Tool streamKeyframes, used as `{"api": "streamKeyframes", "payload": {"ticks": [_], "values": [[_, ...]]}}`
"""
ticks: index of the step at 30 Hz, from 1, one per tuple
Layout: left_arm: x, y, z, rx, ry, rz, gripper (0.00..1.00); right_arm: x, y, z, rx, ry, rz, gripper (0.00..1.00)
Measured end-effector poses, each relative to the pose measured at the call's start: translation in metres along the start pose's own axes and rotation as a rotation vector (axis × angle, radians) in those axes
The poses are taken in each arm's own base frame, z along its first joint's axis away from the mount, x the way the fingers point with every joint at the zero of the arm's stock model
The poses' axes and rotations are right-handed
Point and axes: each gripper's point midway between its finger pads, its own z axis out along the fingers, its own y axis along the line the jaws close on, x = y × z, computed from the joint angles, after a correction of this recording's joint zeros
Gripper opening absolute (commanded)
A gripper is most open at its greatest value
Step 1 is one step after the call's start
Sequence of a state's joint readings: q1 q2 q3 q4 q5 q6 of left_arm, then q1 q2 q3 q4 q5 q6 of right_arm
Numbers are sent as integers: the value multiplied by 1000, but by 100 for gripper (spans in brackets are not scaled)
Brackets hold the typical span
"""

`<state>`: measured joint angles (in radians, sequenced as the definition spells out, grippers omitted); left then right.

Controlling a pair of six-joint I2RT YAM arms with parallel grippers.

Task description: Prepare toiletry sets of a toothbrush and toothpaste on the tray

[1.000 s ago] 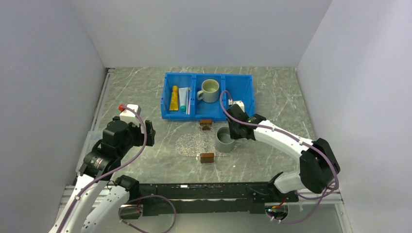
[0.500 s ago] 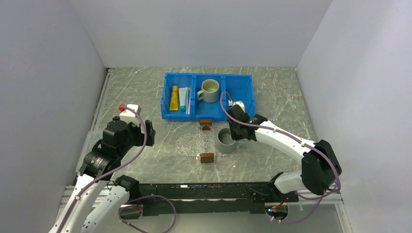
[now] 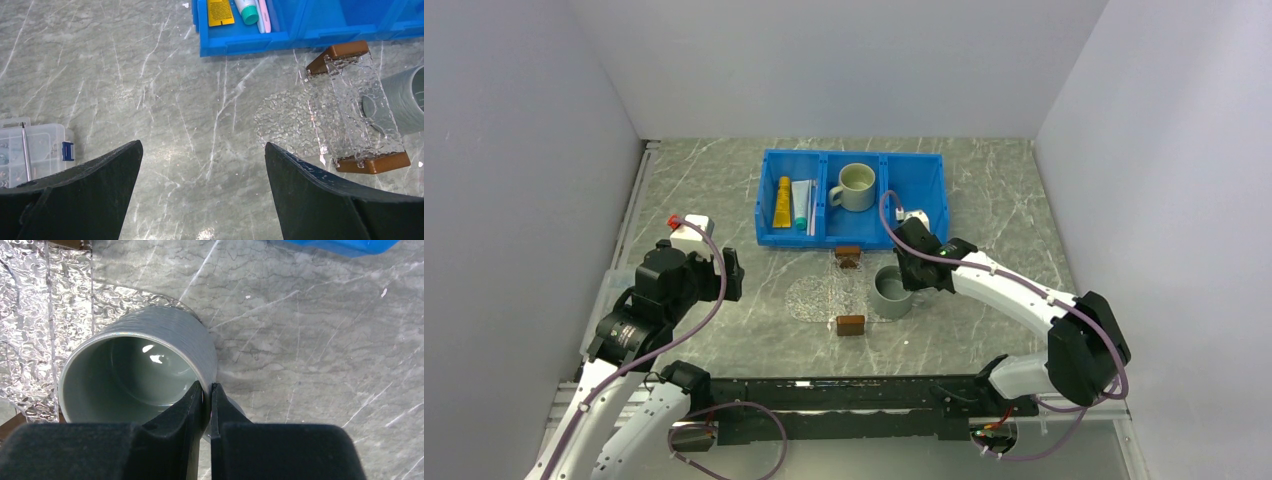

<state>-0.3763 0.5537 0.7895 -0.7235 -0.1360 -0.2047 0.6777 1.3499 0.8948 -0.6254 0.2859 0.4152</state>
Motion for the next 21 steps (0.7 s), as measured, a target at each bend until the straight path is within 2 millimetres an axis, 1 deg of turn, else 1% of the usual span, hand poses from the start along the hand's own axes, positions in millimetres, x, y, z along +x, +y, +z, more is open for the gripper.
{"api": "streamKeyframes", "payload": {"ticks": [18, 19, 21], "values": [[0, 0, 0, -2, 0, -1, 99, -1, 2, 0, -13, -8, 8, 0], [0, 0, 0, -2, 0, -1, 99, -1, 2, 0, -13, -8, 9, 2], [0, 0, 0, -2, 0, -1, 99, -1, 2, 0, -13, -8, 9, 12]]}}
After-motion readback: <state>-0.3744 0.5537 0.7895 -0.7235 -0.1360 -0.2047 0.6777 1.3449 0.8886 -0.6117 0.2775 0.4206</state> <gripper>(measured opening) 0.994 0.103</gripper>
